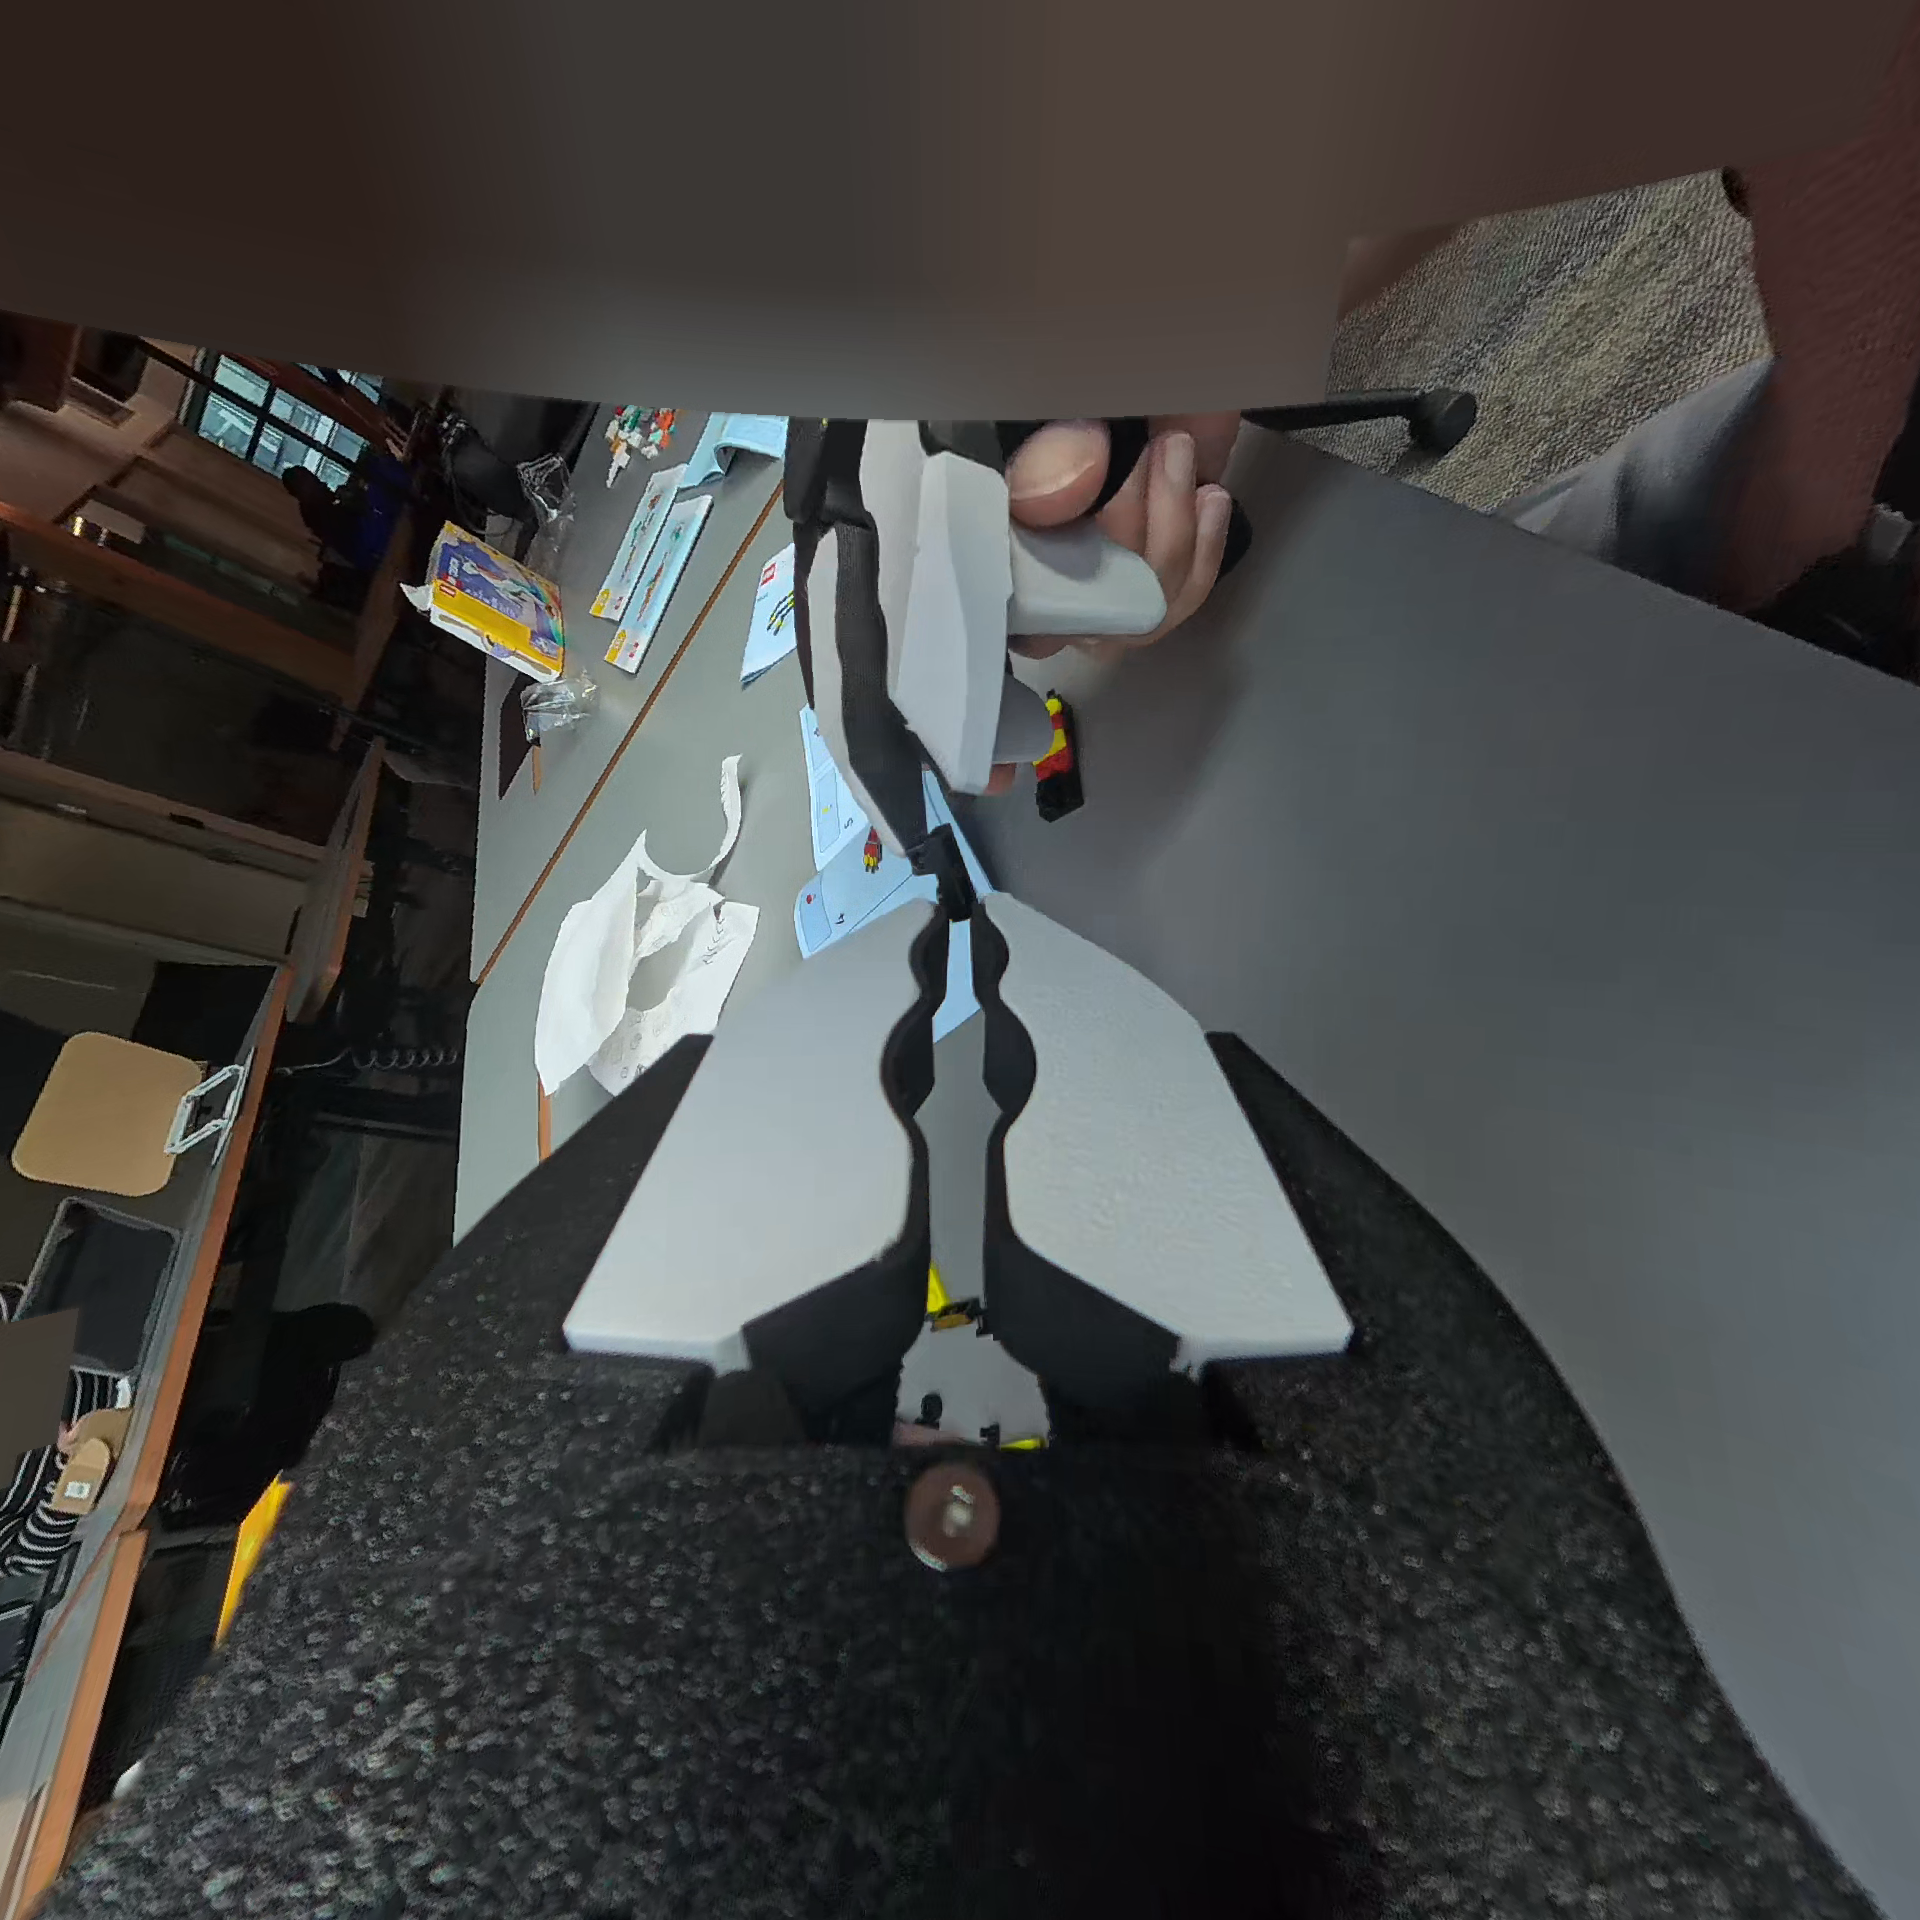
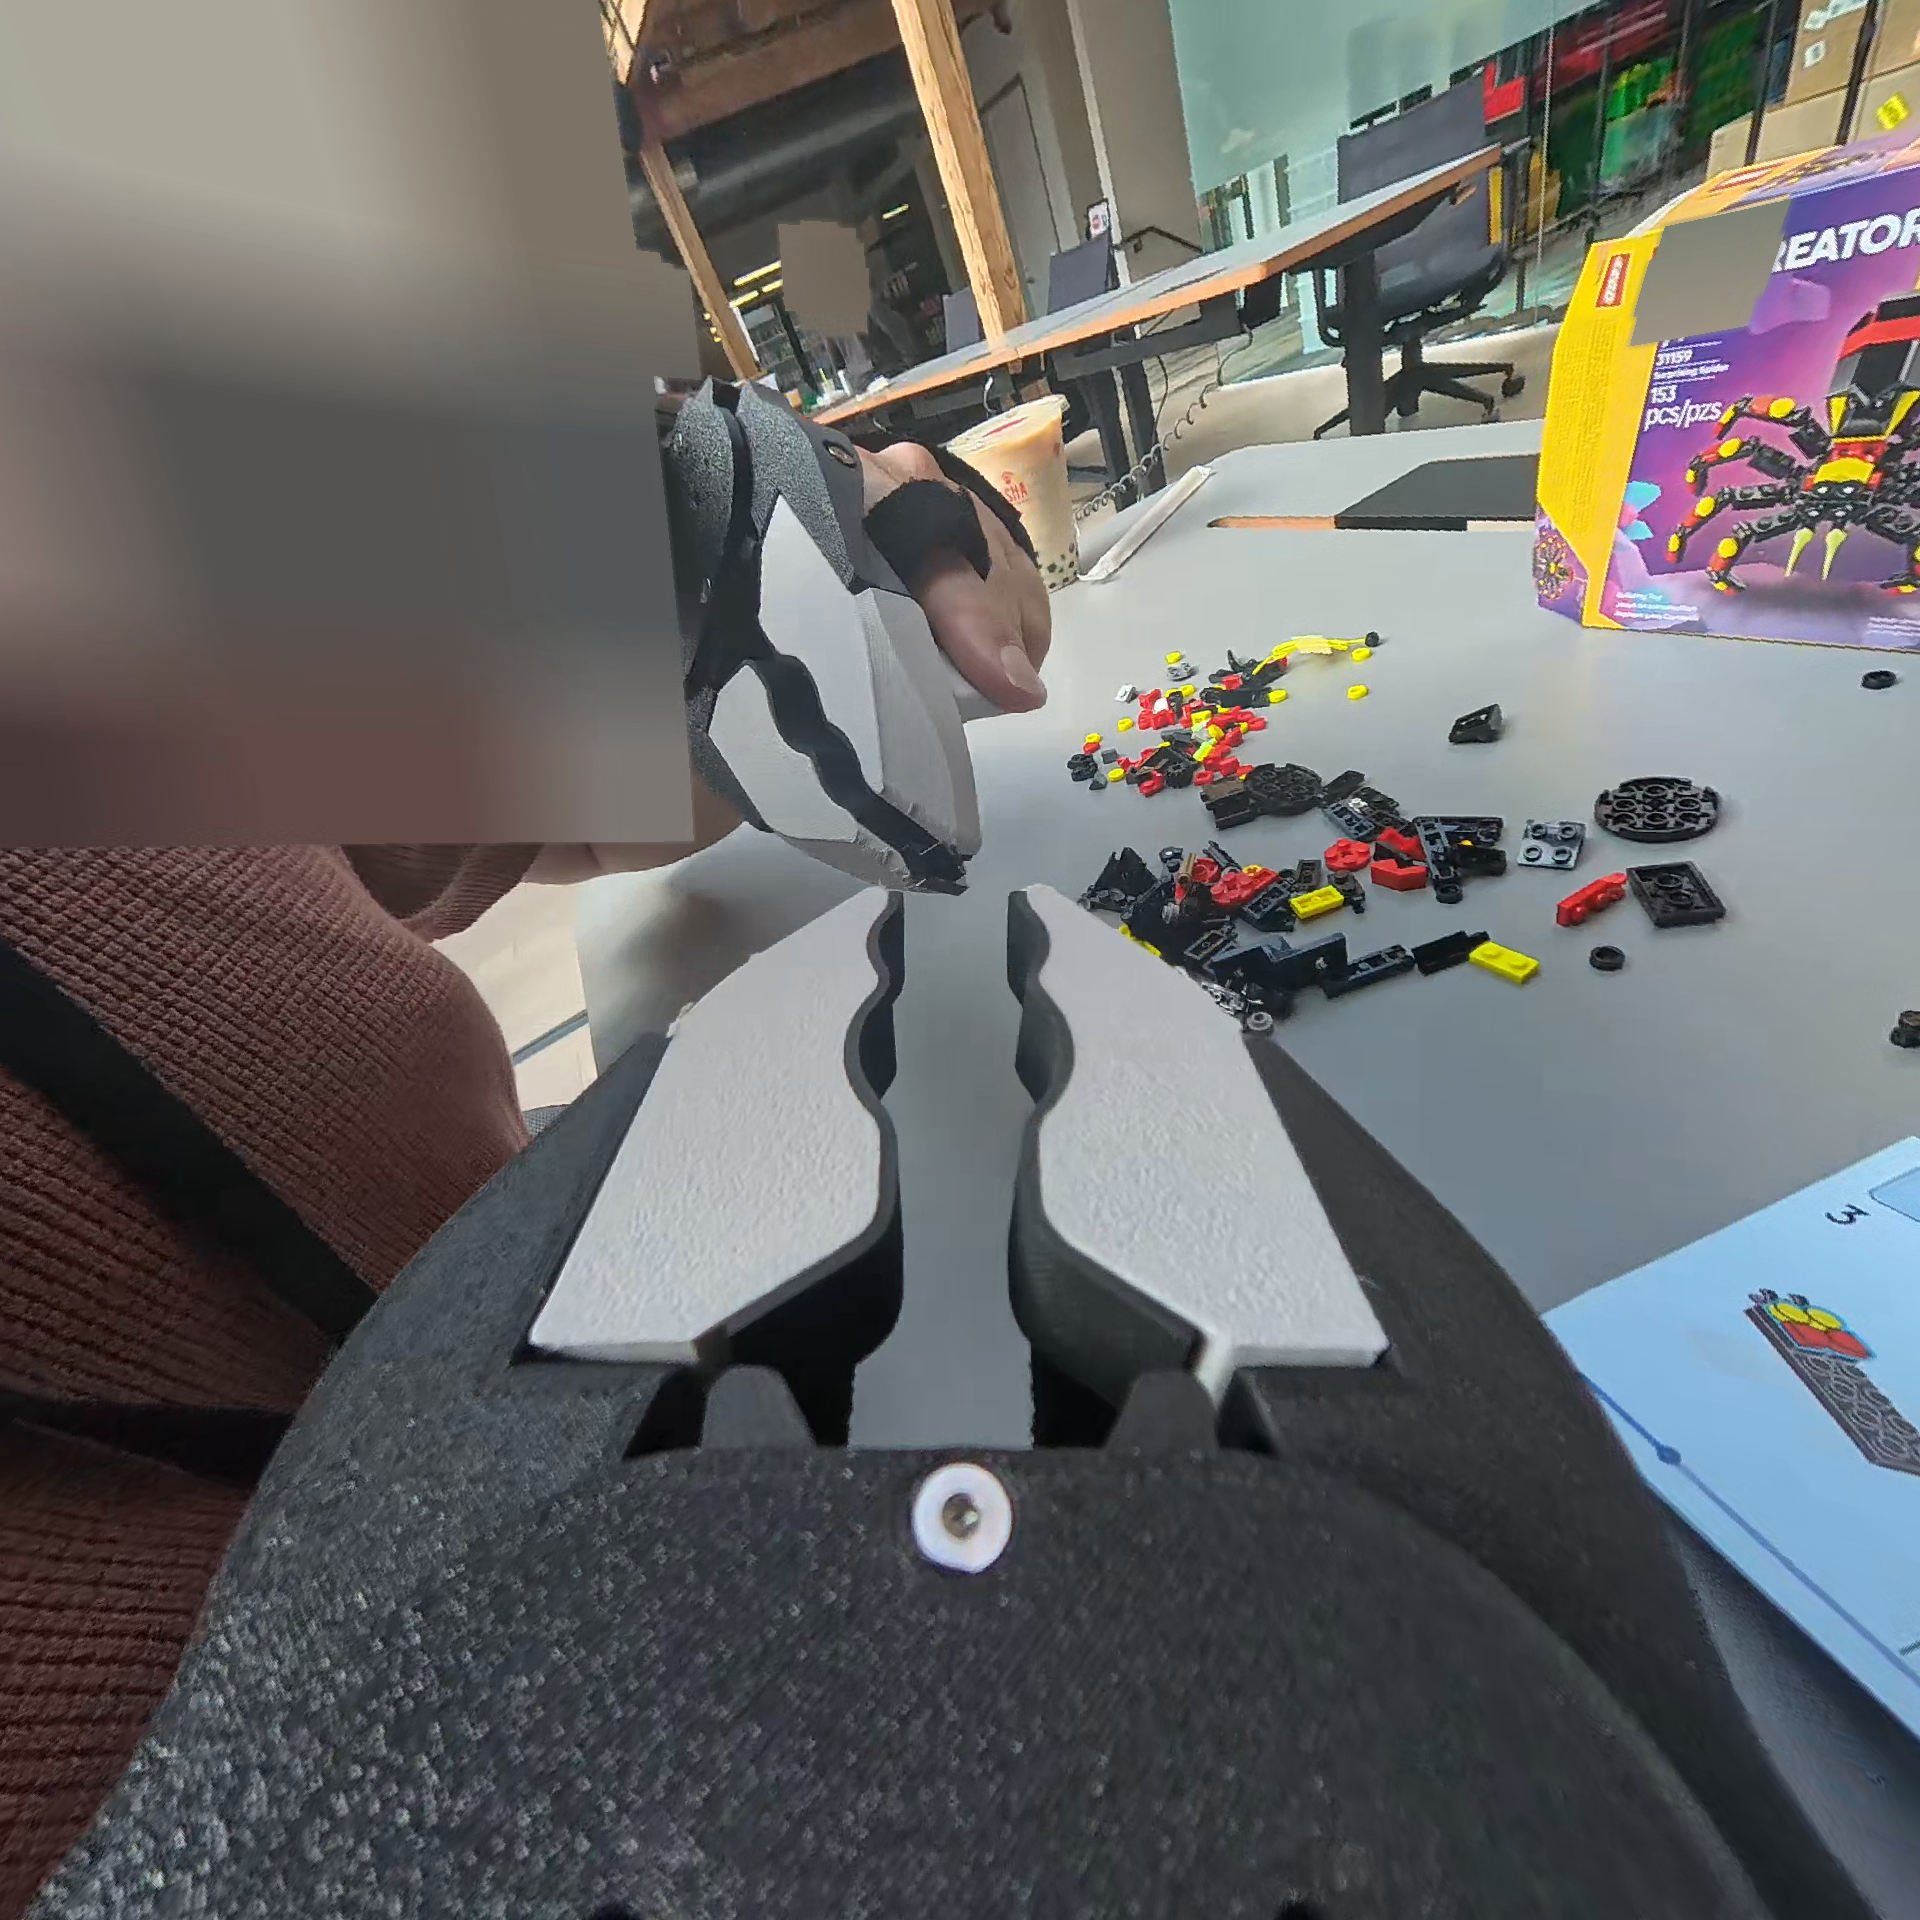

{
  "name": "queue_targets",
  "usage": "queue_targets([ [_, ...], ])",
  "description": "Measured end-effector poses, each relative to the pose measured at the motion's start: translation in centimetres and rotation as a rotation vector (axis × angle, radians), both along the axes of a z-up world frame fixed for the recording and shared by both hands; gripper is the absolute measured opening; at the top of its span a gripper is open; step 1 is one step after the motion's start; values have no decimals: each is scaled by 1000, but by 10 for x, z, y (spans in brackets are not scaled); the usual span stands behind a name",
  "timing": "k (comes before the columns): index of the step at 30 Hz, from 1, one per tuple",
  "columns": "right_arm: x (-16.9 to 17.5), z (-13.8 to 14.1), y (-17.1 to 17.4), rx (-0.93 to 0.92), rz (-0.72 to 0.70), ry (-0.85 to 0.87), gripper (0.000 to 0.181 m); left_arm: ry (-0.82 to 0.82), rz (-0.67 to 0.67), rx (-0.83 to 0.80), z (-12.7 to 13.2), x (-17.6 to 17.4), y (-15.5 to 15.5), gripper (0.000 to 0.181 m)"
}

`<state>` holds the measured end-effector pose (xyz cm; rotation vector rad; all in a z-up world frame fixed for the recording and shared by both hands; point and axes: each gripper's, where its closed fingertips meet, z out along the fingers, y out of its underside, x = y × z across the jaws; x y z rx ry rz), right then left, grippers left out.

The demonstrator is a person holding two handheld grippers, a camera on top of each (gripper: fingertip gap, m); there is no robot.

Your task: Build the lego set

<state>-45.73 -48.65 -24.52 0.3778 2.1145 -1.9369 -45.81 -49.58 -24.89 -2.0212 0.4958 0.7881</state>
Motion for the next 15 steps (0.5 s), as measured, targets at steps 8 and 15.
queue_targets([
  [8,5,-10,41,-16,-99,-24,4,-213,-114,149,-13,2,53,4],
  [15,2,-26,82,-7,-240,-37,0,-366,-191,176,-36,10,96,0],
])
